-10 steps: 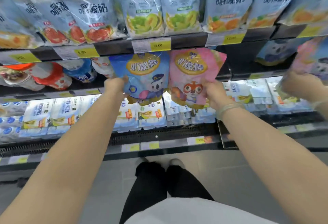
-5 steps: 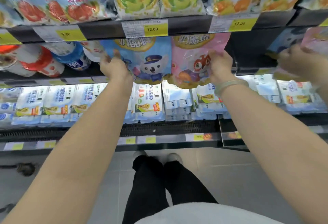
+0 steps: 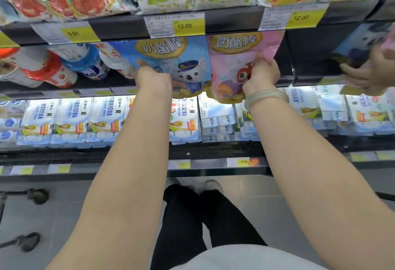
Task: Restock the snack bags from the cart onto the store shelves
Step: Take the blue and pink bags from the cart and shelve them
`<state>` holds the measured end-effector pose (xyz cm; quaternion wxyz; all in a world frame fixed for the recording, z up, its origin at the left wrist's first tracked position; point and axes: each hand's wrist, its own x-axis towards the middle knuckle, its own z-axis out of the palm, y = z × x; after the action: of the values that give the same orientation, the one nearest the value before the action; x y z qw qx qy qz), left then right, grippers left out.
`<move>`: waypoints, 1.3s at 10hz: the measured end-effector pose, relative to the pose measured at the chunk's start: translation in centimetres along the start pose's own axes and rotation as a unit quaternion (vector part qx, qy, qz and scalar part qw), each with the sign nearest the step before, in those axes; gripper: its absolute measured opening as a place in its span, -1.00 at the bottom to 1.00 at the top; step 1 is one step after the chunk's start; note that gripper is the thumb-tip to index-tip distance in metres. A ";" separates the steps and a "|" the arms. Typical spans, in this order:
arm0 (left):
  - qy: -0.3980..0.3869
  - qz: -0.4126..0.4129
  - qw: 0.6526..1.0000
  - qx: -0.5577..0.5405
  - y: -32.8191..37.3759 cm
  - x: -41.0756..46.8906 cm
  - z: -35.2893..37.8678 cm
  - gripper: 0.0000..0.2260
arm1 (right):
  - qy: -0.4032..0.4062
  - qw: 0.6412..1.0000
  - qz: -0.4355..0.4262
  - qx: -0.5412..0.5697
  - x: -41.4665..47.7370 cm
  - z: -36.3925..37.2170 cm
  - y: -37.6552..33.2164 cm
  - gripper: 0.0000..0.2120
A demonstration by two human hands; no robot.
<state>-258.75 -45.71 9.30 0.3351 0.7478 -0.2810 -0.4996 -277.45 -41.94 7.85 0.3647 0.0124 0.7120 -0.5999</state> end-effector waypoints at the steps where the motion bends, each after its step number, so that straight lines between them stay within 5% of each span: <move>1: -0.081 -0.200 0.904 -0.370 0.1 -1.4 1.6 -0.44 | -0.004 1.000 0.006 0.004 0.2 -0.1 0.0 -0.77; 3: -0.210 -0.234 0.898 -0.307 -1.0 -0.7 2.9 -0.48 | -0.042 0.999 0.005 0.032 0.3 -1.0 -0.1 -0.77; 5: -0.214 -0.182 0.864 -0.418 -0.8 0.7 3.0 -0.61 | -0.103 0.992 0.035 0.060 0.6 -2.4 -0.2 -0.90; 6: -0.222 -0.160 0.873 -0.404 -1.1 0.8 3.3 -0.64 | -0.129 0.989 0.036 0.057 0.6 -2.5 -0.6 -0.93; 7: -0.276 -0.191 0.903 -0.266 -1.0 0.1 3.3 -0.47 | -0.141 0.988 0.029 0.059 1.0 -2.2 -1.3 -0.92; 8: -0.313 -0.213 0.894 -0.240 0.2 -1.1 3.5 -0.44 | -0.153 0.986 0.025 0.066 1.4 -1.3 -2.3 -0.92; 9: -0.289 -0.220 0.873 -0.326 0.6 -1.8 4.0 -0.43 | -0.137 0.990 0.024 0.032 1.5 -0.5 -2.0 -0.94; 10: -0.275 -0.223 0.859 -0.370 0.6 -1.6 4.3 -0.38 | -0.088 0.996 0.031 0.008 1.3 0.3 -1.2 -0.37; 11: -0.278 -0.214 0.878 -0.326 0.7 -1.1 3.9 -0.40 | -0.034 0.992 0.091 -0.077 1.4 0.9 0.0 -0.18; 13: -0.265 -0.208 0.873 -0.352 0.5 0.9 1.7 -0.57 | -0.097 0.988 0.111 -0.036 1.0 2.4 0.9 -0.71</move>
<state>-260.11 -47.05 8.71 0.3772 0.4611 -0.0026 -0.8032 -276.54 -44.19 6.53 0.4964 0.0198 0.6887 -0.5281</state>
